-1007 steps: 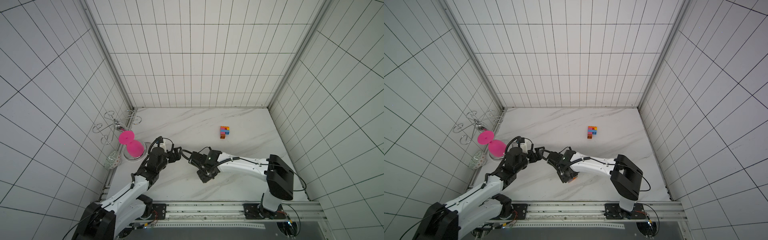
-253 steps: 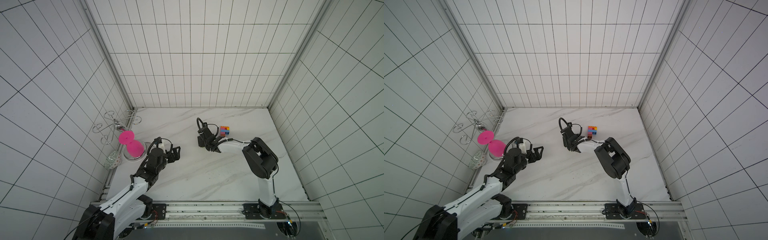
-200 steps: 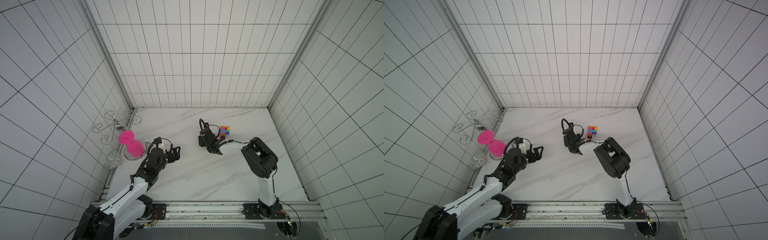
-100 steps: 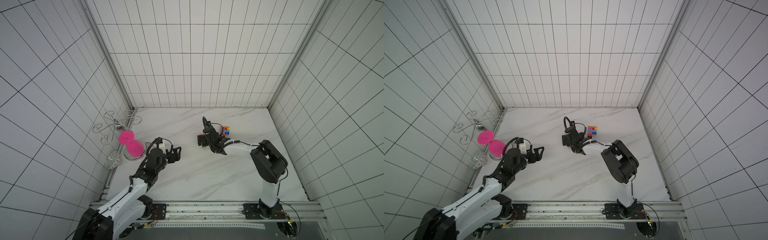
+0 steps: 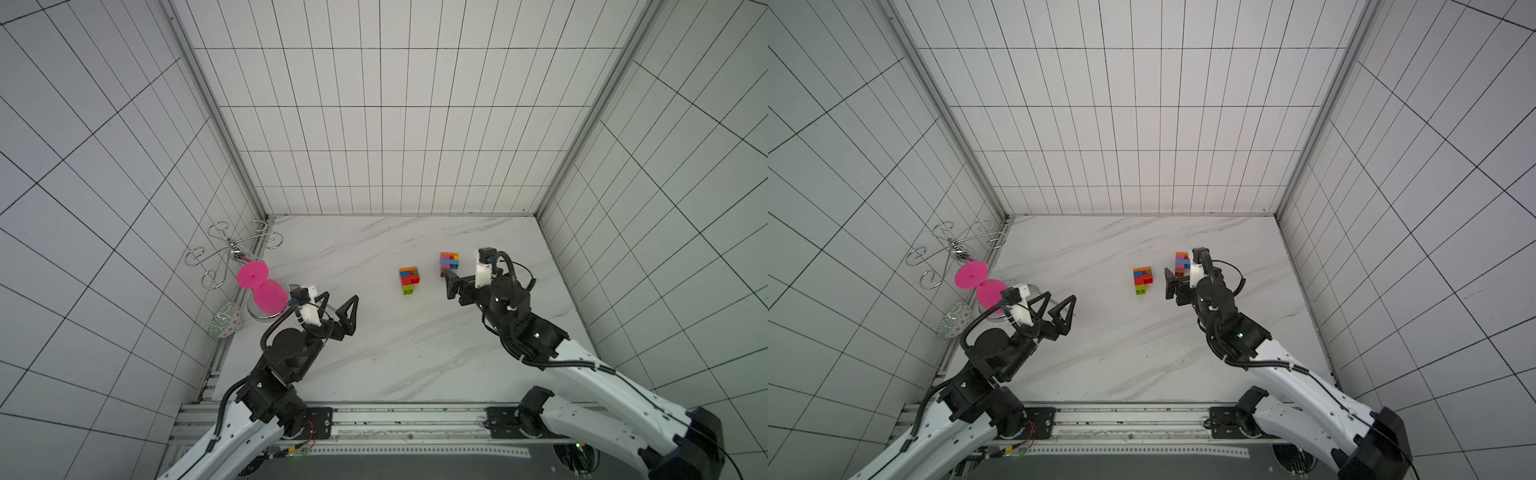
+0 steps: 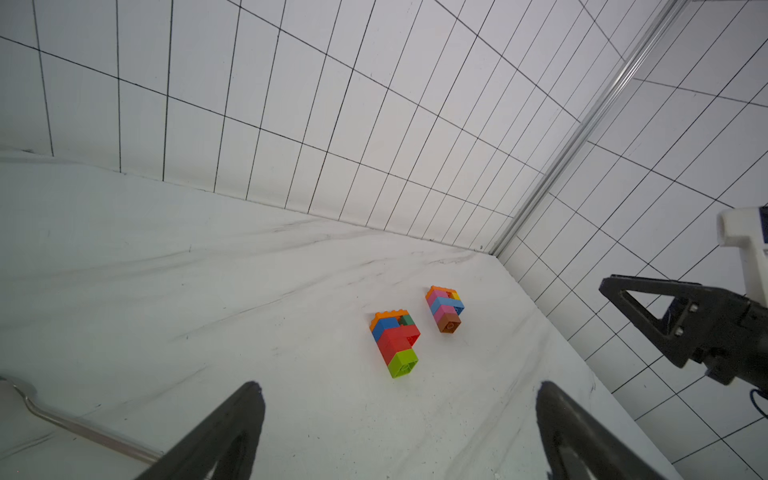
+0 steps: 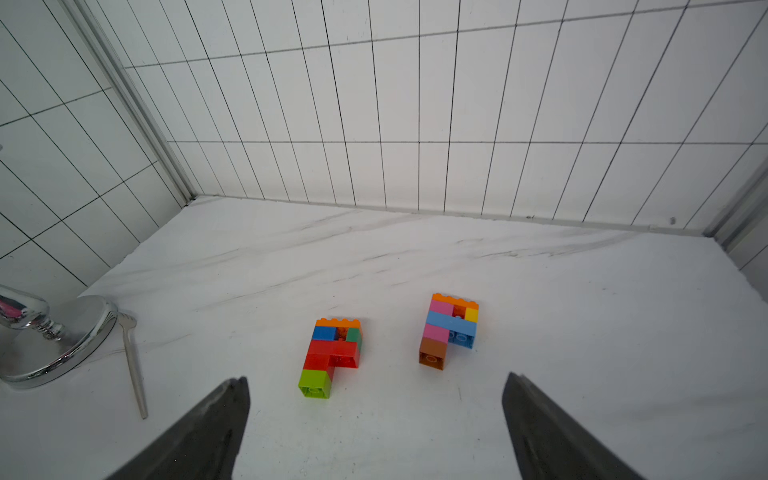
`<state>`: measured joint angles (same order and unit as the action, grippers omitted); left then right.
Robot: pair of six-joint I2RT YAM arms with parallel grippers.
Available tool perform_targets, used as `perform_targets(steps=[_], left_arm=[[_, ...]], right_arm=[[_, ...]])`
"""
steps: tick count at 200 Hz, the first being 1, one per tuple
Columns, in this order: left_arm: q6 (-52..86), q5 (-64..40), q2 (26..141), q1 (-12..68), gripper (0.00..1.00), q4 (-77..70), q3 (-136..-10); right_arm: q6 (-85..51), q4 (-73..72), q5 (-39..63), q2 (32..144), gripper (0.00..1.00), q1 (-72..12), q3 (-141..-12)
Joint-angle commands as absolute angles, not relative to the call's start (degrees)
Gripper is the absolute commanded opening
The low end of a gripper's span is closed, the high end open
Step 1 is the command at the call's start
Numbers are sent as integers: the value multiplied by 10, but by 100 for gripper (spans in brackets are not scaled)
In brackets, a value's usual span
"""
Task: Assemble the letter p with lego
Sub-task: Reset both arms
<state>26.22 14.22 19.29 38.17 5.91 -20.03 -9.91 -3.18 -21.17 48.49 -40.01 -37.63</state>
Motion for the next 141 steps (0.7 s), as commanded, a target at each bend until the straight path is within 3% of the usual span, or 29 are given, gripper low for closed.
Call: perform_targets(steps=[1, 39, 98, 141], left_arm=[[212, 240, 177, 388, 98, 70, -180], [83, 339, 234, 341, 98, -33, -154], [67, 146, 466, 52, 98, -241, -122], [56, 66, 686, 13, 98, -417, -136]], right_arm=[[-23, -16, -264, 397, 98, -385, -298], [-27, -28, -284, 342, 98, -294, -228], [-76, -189, -185, 440, 99, -61, -156], [-96, -373, -162, 609, 99, -3, -121]])
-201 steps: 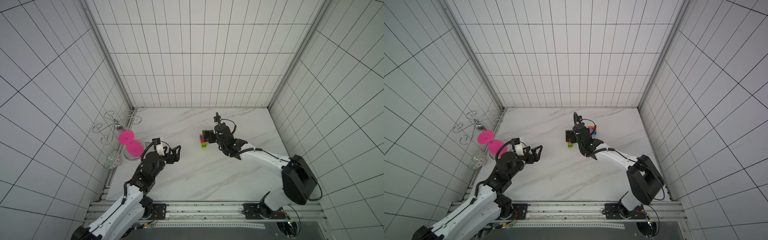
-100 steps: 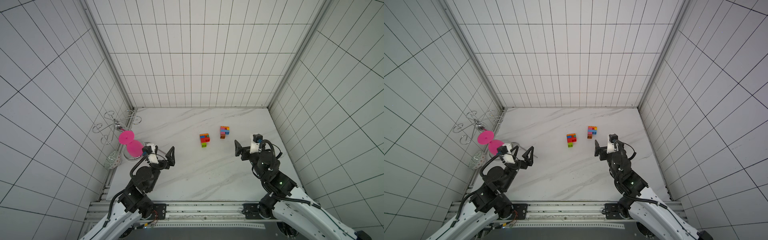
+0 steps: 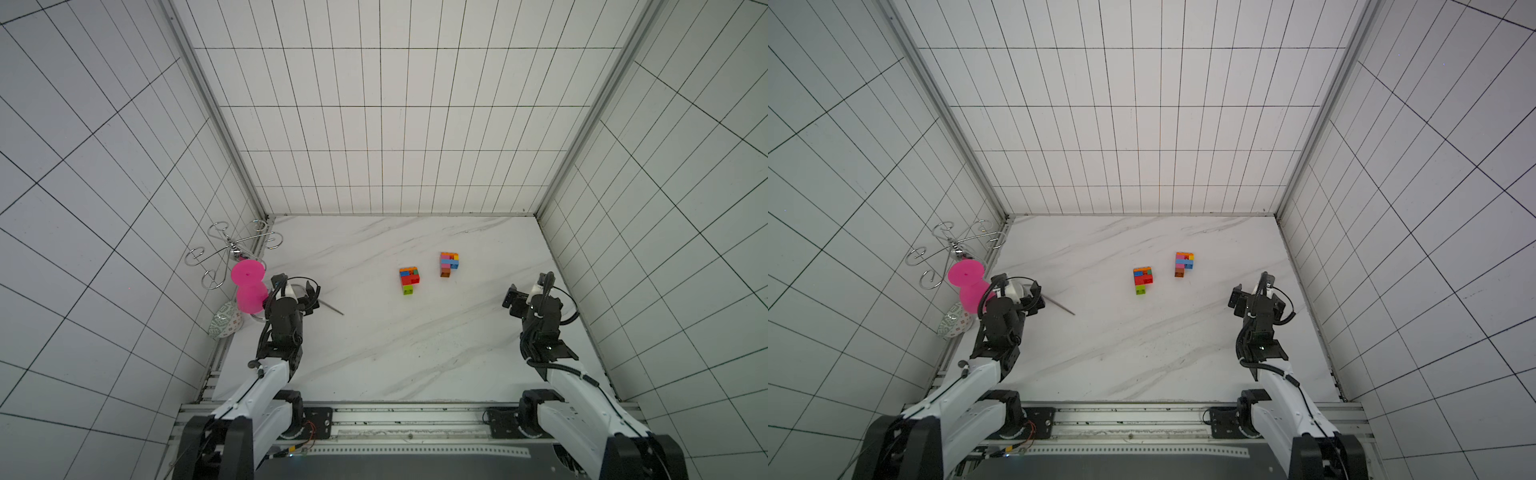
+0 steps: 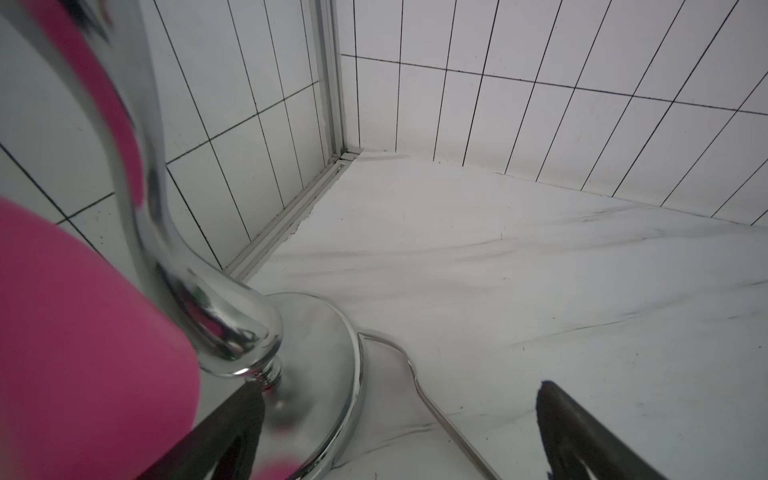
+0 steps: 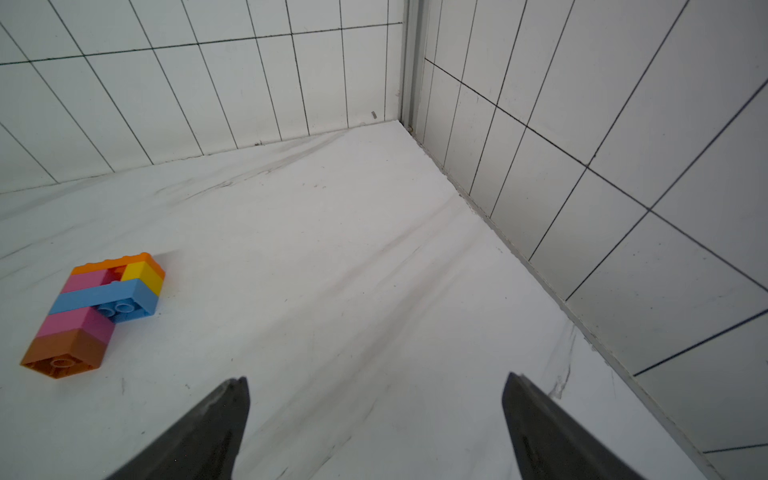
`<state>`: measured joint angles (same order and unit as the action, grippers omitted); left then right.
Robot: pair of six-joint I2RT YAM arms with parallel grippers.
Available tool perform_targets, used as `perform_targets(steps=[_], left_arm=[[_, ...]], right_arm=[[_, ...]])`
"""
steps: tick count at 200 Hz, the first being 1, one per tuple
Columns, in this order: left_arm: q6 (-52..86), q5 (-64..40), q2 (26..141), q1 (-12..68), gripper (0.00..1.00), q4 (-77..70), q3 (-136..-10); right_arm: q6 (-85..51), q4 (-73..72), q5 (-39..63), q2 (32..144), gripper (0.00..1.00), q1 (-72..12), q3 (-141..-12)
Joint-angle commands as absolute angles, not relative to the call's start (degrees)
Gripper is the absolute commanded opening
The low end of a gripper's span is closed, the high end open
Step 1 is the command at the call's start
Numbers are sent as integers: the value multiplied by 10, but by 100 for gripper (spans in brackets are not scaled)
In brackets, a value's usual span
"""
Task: Assemble the letter p with lego
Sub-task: Reset both arms
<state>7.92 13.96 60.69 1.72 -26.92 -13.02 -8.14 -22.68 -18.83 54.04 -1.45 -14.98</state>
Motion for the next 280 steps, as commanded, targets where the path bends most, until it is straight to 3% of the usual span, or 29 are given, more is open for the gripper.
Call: perform_targets(steps=[1, 55, 82, 96, 113, 124, 135, 148, 160, 280], left_arm=[[56, 65, 688, 13, 98, -418, -137], [1, 2, 796, 16, 97, -473, -199], [24, 87, 843, 20, 97, -636, -135], [-9, 9, 878, 21, 97, -630, -153], [-33, -54, 915, 19, 97, -630, -185], [-20, -12, 915, 20, 98, -615, -193], [-24, 6, 904, 29, 97, -590, -197], [-23, 9, 892, 30, 97, -543, -209], [-23, 15, 893, 33, 97, -545, -210], [-23, 16, 893, 33, 97, -543, -211]], right_arm=[[-96, -377, -162, 612, 99, -3, -120], [-44, -528, -121, 752, 98, -4, -145], [-19, -640, -91, 843, 99, -8, -135], [0, -706, -72, 905, 98, -16, -143], [-5, -489, -90, 863, 99, -23, -218], [-6, -516, -55, 897, 99, -8, -236], [-24, -444, -68, 875, 99, 0, -250], [-20, -507, -70, 893, 99, 0, -237], [-22, -457, -70, 876, 99, 0, -245], [-24, -473, -65, 887, 99, 0, -248]])
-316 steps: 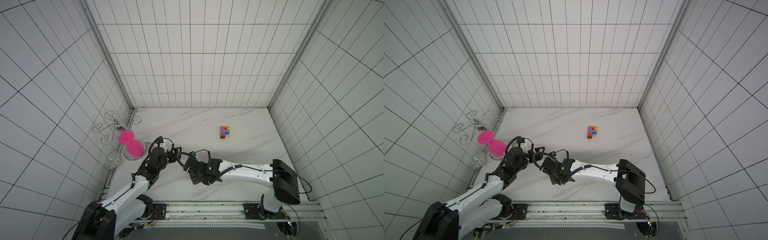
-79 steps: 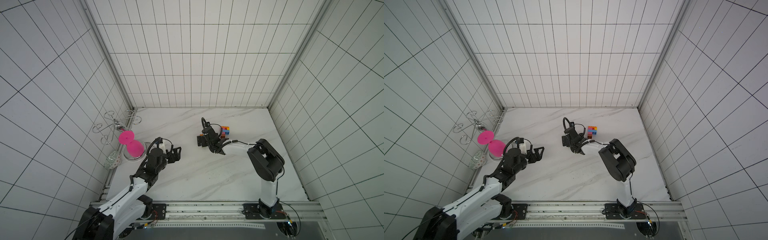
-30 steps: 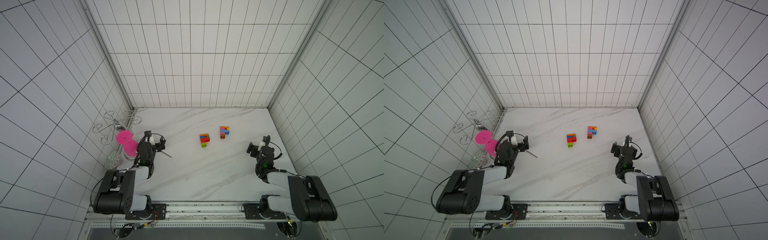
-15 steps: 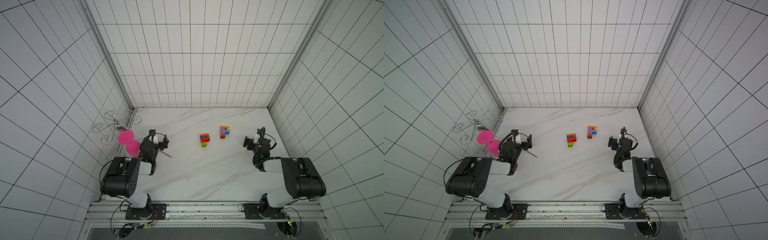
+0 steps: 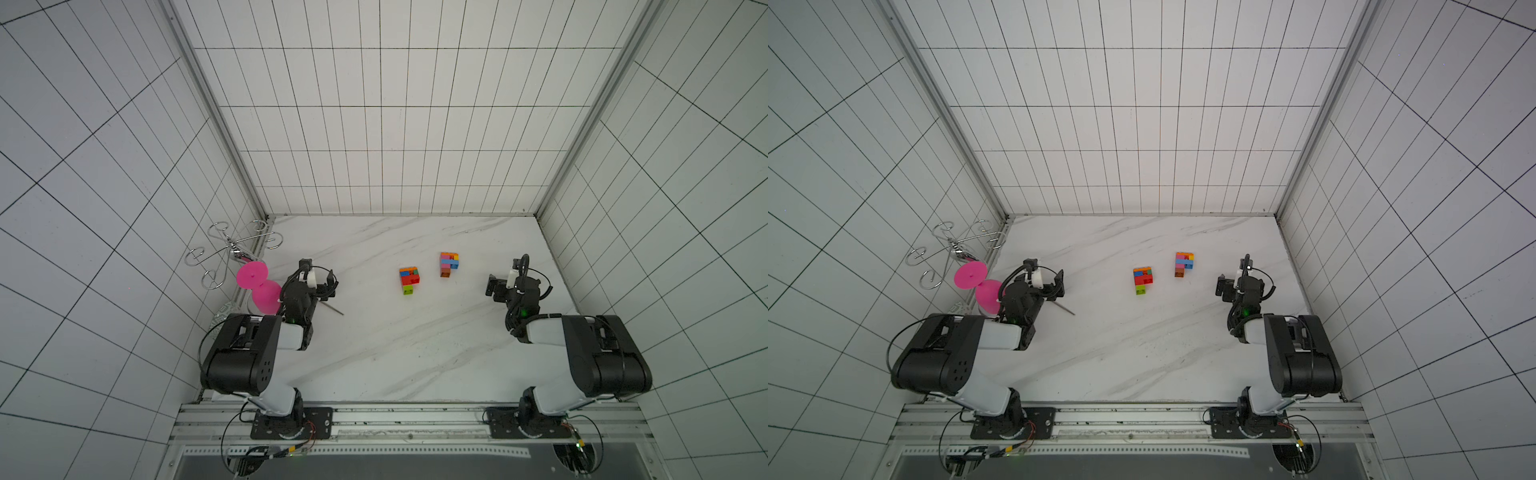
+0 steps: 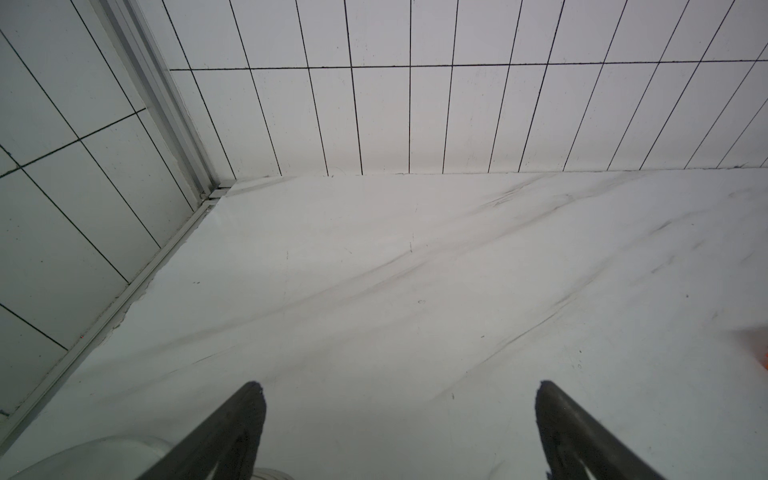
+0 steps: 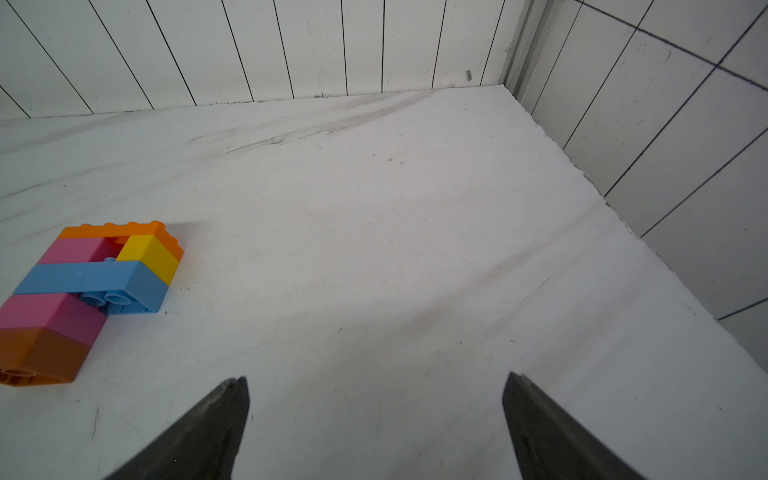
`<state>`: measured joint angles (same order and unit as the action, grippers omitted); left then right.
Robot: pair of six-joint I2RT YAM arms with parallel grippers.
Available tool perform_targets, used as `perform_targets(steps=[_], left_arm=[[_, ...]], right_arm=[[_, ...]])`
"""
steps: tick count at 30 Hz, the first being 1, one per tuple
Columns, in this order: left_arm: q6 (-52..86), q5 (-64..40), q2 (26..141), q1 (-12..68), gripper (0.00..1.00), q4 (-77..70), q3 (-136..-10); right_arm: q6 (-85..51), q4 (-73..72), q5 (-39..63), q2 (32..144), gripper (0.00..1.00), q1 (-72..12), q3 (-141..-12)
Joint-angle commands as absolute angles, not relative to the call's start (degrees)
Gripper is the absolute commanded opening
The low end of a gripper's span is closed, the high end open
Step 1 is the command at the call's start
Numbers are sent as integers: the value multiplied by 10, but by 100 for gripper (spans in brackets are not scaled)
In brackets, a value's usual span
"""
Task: Assemble the letter p with lego
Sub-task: Reset both arms
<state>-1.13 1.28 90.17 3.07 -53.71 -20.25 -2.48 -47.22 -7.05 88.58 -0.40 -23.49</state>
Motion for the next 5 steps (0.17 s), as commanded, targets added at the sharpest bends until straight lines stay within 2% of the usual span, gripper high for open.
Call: perform_targets(steps=[1, 5], left_arm=[[-22, 16, 893, 33, 97, -543, -210], [-22, 16, 893, 32, 97, -543, -210]], right_arm=[[-24, -472, -65, 887, 99, 0, -248], [-22, -480, -67, 883, 99, 0, -242]])
